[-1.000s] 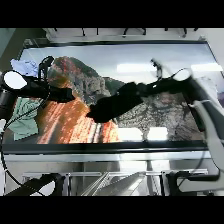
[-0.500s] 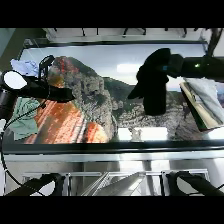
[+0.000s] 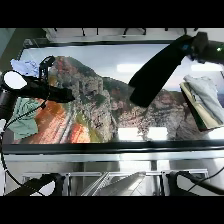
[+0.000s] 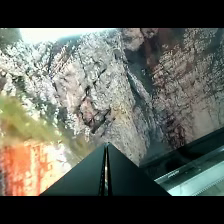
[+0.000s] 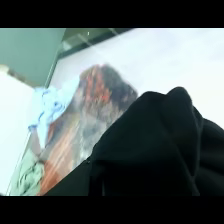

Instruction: Fold the shirts.

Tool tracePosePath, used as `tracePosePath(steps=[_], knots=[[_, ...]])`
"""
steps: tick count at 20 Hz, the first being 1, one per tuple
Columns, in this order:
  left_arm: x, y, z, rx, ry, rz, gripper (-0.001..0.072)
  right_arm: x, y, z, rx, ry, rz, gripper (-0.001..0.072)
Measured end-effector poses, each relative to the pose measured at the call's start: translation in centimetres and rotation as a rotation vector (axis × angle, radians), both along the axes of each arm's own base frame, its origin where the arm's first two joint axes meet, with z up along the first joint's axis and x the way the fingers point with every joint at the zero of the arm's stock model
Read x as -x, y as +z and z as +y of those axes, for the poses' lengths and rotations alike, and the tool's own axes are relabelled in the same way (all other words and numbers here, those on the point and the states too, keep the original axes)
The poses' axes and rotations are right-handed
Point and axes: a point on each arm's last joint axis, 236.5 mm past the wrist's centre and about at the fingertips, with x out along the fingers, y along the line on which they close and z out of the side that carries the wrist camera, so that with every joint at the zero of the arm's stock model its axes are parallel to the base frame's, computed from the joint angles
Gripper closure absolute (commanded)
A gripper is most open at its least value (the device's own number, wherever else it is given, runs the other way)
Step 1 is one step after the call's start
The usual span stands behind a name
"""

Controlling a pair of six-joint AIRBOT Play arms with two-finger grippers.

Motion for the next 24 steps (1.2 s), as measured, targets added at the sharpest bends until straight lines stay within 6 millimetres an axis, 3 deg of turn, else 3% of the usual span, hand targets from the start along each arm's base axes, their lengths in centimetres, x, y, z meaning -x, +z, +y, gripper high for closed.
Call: tracePosePath(steps=[3, 7, 12, 18, 21, 24], knots=[[-0.1, 0.0, 0.0, 0.0, 0.0, -0.003, 0.069, -3.6, 0.0, -3.9, 0.004, -0.06, -0.03, 0.0693], [-0.3, 0.1, 0.0, 0.001, 0.005, -0.012, 0.069, -7.9, 1.6, -7.7, -0.003, -0.096, -0.126, 0.0692], [-0.4, 0.1, 0.0, 0.003, 0.008, -0.014, 0.069, -12.0, 3.2, -12.6, -0.014, -0.216, -0.278, 0.0692], [0.3, -0.1, 0.0, 0.004, 0.01, 0.019, 0.069, -14.1, 7.2, -20.1, 0.104, -0.47, -0.555, 0.0698], [0.9, -0.3, 0.0, 0.007, 0.017, 0.055, 0.069, -14.0, 8.1, -24.5, 0.185, -0.577, -0.663, 0.0699], [1.3, -0.4, -0.1, 0.013, 0.031, 0.081, 0.069, -12.7, 8.6, -29.0, 0.137, -0.63, -0.727, 0.0698]])
